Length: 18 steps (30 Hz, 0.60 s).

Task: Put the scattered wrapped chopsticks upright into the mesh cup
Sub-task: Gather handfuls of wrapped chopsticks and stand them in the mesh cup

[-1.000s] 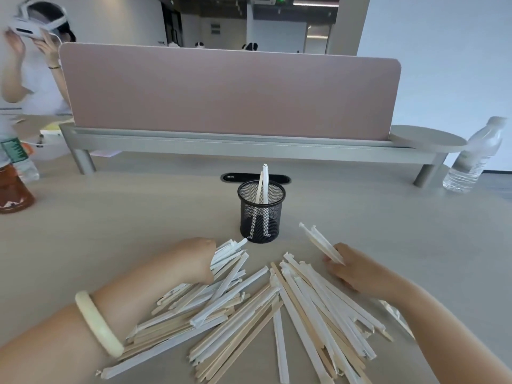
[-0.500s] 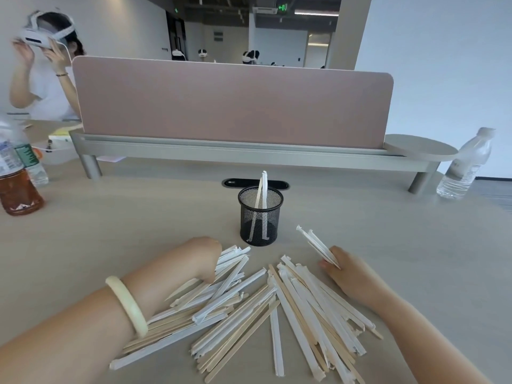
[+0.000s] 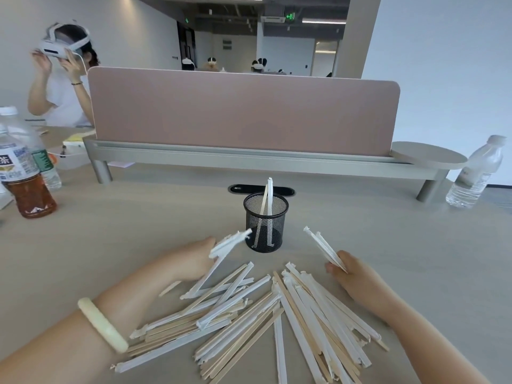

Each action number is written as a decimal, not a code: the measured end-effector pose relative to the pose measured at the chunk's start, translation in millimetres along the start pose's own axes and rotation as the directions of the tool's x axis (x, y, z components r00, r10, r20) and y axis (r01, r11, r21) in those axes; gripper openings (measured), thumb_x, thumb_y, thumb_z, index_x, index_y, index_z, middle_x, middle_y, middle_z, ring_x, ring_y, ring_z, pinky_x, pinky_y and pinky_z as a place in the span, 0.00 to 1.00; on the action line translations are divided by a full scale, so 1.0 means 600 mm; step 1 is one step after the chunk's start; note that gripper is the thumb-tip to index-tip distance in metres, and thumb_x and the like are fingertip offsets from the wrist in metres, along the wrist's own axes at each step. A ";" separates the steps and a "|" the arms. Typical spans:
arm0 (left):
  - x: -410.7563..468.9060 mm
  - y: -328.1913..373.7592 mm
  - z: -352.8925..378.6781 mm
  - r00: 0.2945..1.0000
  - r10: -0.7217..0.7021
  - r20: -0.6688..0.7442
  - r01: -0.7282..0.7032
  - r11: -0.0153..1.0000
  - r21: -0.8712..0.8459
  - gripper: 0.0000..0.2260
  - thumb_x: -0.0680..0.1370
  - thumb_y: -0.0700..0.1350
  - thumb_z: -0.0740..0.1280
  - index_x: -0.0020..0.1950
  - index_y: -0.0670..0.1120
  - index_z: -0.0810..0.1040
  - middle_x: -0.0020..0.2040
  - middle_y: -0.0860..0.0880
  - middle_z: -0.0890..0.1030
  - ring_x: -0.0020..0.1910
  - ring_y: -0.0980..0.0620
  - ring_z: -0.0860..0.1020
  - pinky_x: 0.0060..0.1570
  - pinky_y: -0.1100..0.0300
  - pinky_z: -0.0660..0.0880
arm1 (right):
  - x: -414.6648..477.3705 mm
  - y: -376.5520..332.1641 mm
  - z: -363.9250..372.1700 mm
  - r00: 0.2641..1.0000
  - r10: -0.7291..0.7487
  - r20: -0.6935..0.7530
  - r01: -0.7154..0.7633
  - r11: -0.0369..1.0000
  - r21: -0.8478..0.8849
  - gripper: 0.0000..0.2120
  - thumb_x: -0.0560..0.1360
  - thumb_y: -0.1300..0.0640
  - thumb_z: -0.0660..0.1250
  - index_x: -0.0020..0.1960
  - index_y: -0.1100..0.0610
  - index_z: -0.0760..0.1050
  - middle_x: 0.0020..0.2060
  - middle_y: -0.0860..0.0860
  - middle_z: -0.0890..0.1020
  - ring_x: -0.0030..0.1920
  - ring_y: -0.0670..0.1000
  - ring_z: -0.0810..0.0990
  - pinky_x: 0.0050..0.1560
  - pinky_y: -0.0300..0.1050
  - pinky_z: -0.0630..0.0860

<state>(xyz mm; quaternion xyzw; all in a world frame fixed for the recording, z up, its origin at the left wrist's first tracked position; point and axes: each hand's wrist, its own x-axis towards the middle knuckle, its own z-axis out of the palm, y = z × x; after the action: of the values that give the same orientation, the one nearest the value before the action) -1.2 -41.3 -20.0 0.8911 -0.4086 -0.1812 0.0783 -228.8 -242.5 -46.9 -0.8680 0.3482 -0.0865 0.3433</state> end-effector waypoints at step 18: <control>-0.009 0.036 0.025 0.836 -0.030 -0.548 -0.328 0.774 -0.542 0.10 0.75 0.39 0.63 0.36 0.51 0.73 0.30 0.51 0.75 0.32 0.49 0.71 0.34 0.60 0.65 | 0.008 -0.099 0.001 0.911 0.003 -0.413 0.360 0.481 0.799 0.18 0.80 0.52 0.58 0.32 0.55 0.62 0.24 0.48 0.62 0.22 0.46 0.58 0.21 0.38 0.55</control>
<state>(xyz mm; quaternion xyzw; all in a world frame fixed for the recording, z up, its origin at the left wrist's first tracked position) -25.3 -51.4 -26.5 0.7931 -0.3613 -0.0456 0.4882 -192.6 -214.5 -8.6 -0.5802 0.2203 -0.4410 0.6483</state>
